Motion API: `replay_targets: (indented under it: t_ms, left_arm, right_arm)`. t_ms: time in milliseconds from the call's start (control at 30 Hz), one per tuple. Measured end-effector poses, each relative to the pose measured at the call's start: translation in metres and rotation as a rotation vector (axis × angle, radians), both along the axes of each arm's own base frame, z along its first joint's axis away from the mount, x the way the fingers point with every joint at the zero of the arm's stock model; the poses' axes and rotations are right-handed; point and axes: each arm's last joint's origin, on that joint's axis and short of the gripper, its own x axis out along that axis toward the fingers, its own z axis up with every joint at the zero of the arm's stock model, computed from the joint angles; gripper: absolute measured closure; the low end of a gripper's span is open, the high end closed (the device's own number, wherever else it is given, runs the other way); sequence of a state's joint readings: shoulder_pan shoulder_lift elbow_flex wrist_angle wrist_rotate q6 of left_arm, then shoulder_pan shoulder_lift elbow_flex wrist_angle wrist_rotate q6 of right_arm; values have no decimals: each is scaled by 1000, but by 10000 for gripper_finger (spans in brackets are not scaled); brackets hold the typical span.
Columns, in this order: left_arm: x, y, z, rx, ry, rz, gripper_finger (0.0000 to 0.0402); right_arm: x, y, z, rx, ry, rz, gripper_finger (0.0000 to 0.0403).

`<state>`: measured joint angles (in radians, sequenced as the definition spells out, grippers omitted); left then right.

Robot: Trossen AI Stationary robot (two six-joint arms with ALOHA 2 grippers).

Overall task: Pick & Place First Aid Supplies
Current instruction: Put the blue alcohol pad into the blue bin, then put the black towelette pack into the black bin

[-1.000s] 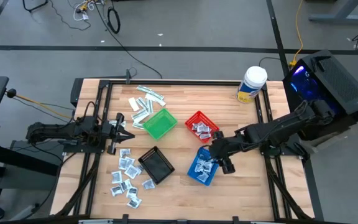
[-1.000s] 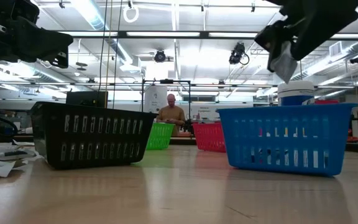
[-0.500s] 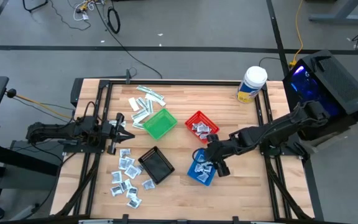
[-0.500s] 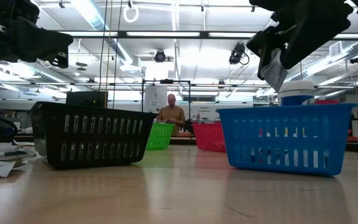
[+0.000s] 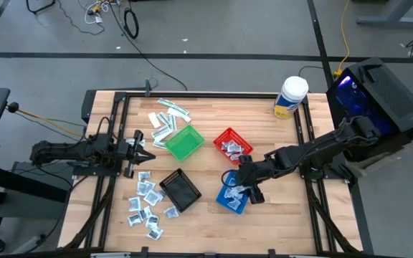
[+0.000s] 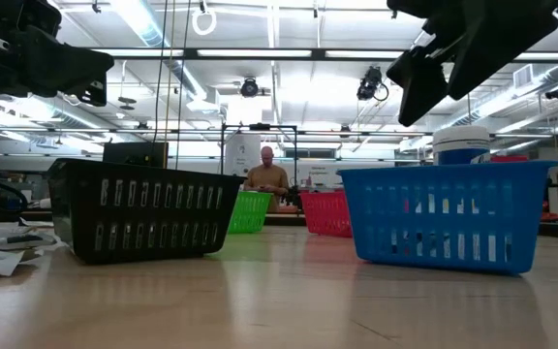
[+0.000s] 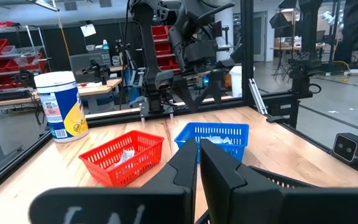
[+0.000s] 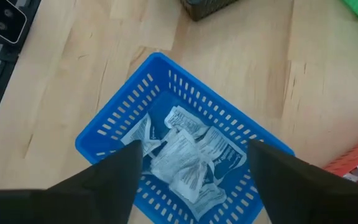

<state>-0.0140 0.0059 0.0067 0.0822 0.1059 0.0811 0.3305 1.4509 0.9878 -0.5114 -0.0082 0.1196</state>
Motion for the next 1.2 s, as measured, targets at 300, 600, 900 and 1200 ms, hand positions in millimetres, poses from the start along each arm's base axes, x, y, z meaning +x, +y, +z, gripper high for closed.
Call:
replay_targets:
  t_ms: [300, 600, 900, 1200]
  left_arm:
    - [0, 0, 0, 0, 0, 0, 376]
    - [0, 0, 0, 0, 0, 0, 376]
    - [0, 0, 0, 0, 0, 0, 376]
    - [0, 0, 0, 0, 0, 0, 376]
  right_arm:
    - [3, 1, 3, 12, -44, 3, 93]
    - [18, 2, 13, -3, -292, -84, 143]
    - [13, -18, 21, -24, -460, -145, 217]
    - [1, -65, 30, -47, -495, -300, 303]
